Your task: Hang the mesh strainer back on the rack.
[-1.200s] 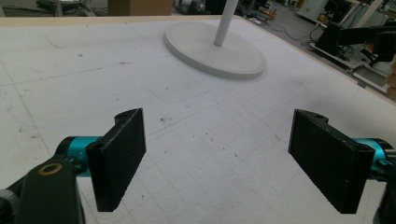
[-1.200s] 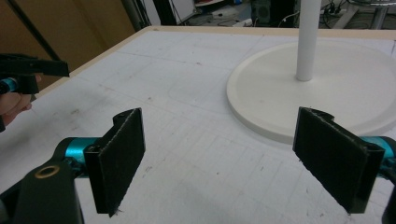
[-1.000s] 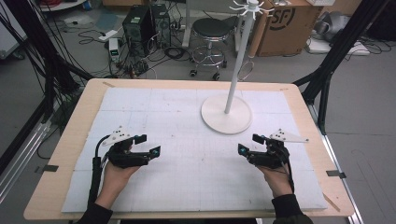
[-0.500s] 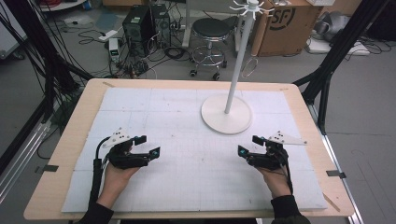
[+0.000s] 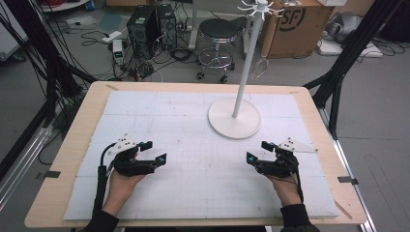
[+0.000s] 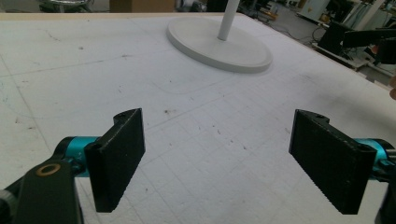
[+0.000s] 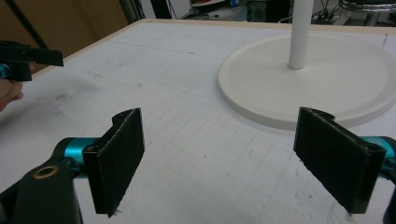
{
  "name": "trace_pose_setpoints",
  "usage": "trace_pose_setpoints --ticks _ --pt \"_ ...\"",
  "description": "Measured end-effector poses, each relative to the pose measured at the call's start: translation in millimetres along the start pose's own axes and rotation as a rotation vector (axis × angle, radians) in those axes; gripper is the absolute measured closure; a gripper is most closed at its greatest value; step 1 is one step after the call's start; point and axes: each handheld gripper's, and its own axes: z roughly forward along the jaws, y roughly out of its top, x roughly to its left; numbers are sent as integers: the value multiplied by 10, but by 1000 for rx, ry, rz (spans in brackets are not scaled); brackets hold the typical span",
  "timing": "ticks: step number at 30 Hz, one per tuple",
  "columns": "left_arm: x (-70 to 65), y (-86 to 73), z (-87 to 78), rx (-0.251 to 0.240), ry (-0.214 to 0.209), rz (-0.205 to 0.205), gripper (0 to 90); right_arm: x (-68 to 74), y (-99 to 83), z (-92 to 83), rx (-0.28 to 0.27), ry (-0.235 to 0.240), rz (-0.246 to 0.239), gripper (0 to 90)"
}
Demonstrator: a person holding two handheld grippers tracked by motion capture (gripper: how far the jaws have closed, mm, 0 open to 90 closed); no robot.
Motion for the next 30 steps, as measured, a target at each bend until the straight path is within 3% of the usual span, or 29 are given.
trace_pose_setpoints --ticks 5,12,30 --pt "-6 -13 -4 -6 -6 9 190 -10 -24 15 6 18 34 150" --pt "-10 -16 -1 -14 -5 14 190 2 -29 19 1 14 17 149" --pt "-9 -16 0 -12 -6 14 190 -7 -35 28 0 15 27 150"
